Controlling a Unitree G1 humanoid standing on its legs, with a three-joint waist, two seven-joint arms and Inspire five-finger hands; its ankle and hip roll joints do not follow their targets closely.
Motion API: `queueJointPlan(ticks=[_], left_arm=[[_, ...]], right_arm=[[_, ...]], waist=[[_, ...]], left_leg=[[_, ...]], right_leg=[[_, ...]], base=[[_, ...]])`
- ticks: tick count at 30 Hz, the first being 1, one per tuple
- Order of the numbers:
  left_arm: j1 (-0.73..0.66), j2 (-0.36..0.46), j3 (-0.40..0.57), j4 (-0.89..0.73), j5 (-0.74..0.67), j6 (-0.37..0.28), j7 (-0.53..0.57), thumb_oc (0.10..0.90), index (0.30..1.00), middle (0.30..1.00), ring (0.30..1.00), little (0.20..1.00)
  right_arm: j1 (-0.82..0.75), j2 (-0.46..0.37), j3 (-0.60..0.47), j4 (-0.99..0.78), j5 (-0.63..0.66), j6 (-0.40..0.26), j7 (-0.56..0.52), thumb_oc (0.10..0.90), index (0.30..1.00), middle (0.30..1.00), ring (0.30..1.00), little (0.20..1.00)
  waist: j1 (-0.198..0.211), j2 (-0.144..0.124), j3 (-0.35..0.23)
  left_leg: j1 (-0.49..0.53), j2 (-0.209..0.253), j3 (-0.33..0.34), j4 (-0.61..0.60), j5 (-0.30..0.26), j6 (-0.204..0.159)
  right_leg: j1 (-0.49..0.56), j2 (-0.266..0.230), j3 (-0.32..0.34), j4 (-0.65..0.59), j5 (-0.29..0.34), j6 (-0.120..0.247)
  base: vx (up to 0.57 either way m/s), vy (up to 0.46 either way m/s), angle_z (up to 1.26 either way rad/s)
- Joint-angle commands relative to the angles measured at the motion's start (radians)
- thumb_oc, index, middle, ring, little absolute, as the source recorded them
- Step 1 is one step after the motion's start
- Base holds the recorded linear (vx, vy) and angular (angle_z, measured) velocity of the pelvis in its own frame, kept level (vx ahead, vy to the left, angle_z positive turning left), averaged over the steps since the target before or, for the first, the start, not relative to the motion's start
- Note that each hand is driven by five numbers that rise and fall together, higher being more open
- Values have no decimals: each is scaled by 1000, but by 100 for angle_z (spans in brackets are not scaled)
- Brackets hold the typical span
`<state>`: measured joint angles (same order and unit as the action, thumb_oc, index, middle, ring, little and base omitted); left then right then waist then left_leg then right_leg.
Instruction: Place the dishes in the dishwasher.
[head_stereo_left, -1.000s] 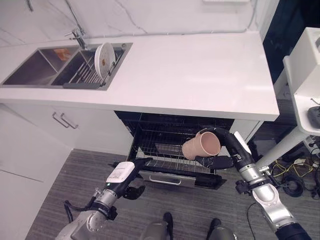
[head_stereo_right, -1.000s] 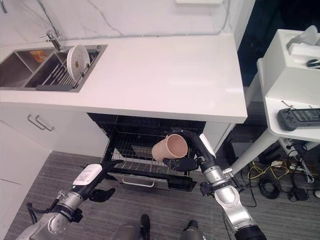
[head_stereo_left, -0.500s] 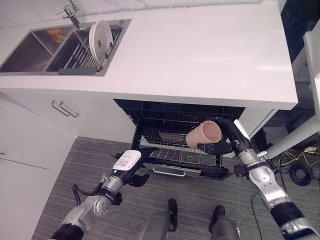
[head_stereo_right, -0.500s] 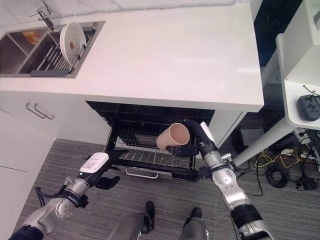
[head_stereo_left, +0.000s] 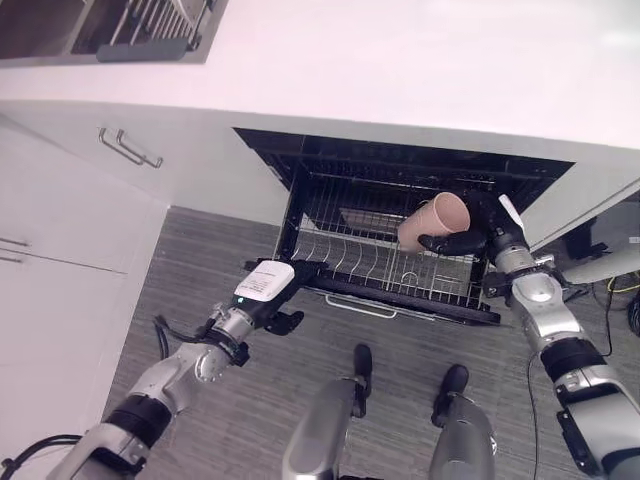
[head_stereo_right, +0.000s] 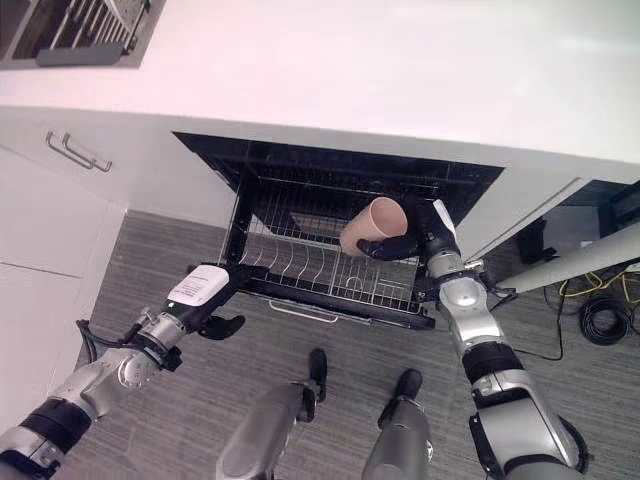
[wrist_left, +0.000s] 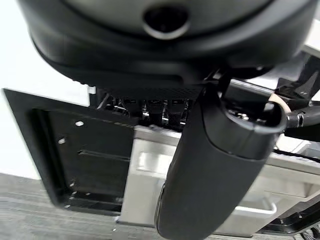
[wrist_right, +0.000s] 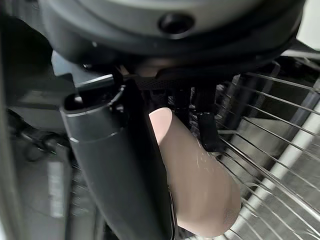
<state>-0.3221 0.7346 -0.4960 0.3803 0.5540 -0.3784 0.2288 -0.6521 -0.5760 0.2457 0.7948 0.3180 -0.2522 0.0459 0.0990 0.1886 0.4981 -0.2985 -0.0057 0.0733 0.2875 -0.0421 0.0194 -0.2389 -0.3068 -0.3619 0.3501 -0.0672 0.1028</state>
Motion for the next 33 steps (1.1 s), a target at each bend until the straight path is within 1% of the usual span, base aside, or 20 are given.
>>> queueJointPlan(ticks=[1,2,4,5,7,8,12,15,16,17,18,22,27,29,30,31,33], left_arm=[[-8,61,16,-78,-45,-19,22,800,900,900,900,900],[-8,62,14,-79,-43,-16,21,800,900,900,900,900],[-15,65,10,-78,-44,-6,19,800,900,900,900,900],[-21,67,6,-78,-39,0,16,800,900,900,900,900],[-28,66,1,-75,-32,6,16,800,900,900,900,900],[-33,68,-2,-73,-26,8,18,800,900,900,900,900],[-55,81,-15,-71,-31,13,32,800,900,900,900,900],[-85,98,-19,-63,-53,12,13,800,900,900,900,900],[-99,106,-20,-61,-61,8,2,800,900,900,900,900],[-102,108,-19,-62,-62,7,-2,800,900,900,900,900],[-103,118,-16,-73,-57,6,-13,800,900,900,900,900],[-103,144,-10,-85,-72,10,-22,800,900,900,900,900],[-116,160,-10,-84,-76,8,-41,800,900,900,900,900],[-122,167,-12,-78,-78,-4,-43,800,900,900,900,900],[-129,170,-15,-72,-78,-14,-45,800,900,900,900,900],[-133,172,-16,-71,-81,-14,-47,800,900,900,900,900],[-140,171,-20,-72,-81,-12,-50,800,900,900,900,900]], right_arm=[[-108,-16,2,-63,46,-59,17,400,300,300,300,300],[-108,-14,3,-61,54,-49,21,400,300,300,300,300],[-109,-9,6,-45,58,-16,51,400,300,300,300,300],[-113,-6,8,-30,56,9,75,400,300,300,300,300],[-113,-2,12,-13,31,16,81,400,300,300,300,300],[-111,-6,28,4,-1,17,87,400,300,300,300,300],[-104,-24,59,53,11,10,116,400,300,300,300,300],[-112,-29,63,77,-3,36,142,400,300,300,300,300],[-113,-33,73,89,-13,85,178,400,300,300,300,300],[-113,-35,75,96,-14,92,187,400,300,300,300,300],[-104,-45,86,127,-17,115,238,400,300,300,300,300],[-85,-94,81,173,-1,155,321,400,300,300,300,300],[-79,-151,77,227,-11,154,413,400,300,300,300,300],[-83,-164,83,235,-24,157,455,400,300,300,300,300],[-89,-172,91,239,-56,167,486,441,361,361,361,361],[-95,-174,96,240,-71,164,494,800,900,900,900,900],[-104,-174,113,237,-92,148,493,800,900,900,900,900]], waist=[[-5,-22,-63],[-4,-25,-58],[-4,-27,-53],[-2,-29,-50],[0,-33,-47],[1,-34,-43],[1,-41,-33],[2,-49,-29],[3,-55,-26],[4,-56,-25],[8,-62,-22],[10,-71,-19],[13,-82,-15],[14,-86,-15],[15,-89,-14],[15,-89,-14],[15,-90,-13]], left_leg=[[-44,52,19,13,-52,-81],[-38,51,20,13,-58,-82],[-44,53,20,13,-52,-81],[-46,53,21,13,-52,-81],[-43,54,23,13,-57,-82],[-49,57,23,13,-49,-81],[-44,60,26,13,-51,-84],[-45,62,23,13,-53,-85],[-45,64,22,13,-53,-86],[-45,65,21,13,-53,-86],[-44,67,19,13,-52,-87],[-41,70,15,13,-52,-87],[-35,72,11,13,-51,-89],[-35,73,11,13,-51,-89],[-35,72,8,13,-52,-89],[-34,72,7,13,-51,-89],[-33,72,6,13,-51,-89]], right_leg=[[8,-42,98,-50,5,89],[14,-44,97,-50,-2,92],[9,-43,93,-50,6,92],[7,-44,90,-50,8,93],[10,-46,87,-50,3,95],[6,-46,83,-50,12,94],[11,-49,74,-50,13,99],[11,-46,71,-50,16,99],[11,-46,69,-50,17,100],[11,-46,68,-50,17,100],[14,-45,64,-50,18,101],[19,-44,56,-50,19,102],[27,-40,49,-50,20,105],[27,-40,48,-50,21,106],[26,-37,48,-50,22,107],[26,-37,48,-50,23,107],[26,-35,49,-50,24,106]], base=[[0,0,0],[0,0,0],[-26,-6,0],[0,0,0],[-11,-15,2],[-27,-40,6],[-10,-17,2],[-13,-52,5],[-12,-60,12],[-11,-85,13],[-5,-70,7],[2,-48,3],[11,-43,4],[8,-50,12],[9,-54,11],[6,-39,8],[3,-11,2]])
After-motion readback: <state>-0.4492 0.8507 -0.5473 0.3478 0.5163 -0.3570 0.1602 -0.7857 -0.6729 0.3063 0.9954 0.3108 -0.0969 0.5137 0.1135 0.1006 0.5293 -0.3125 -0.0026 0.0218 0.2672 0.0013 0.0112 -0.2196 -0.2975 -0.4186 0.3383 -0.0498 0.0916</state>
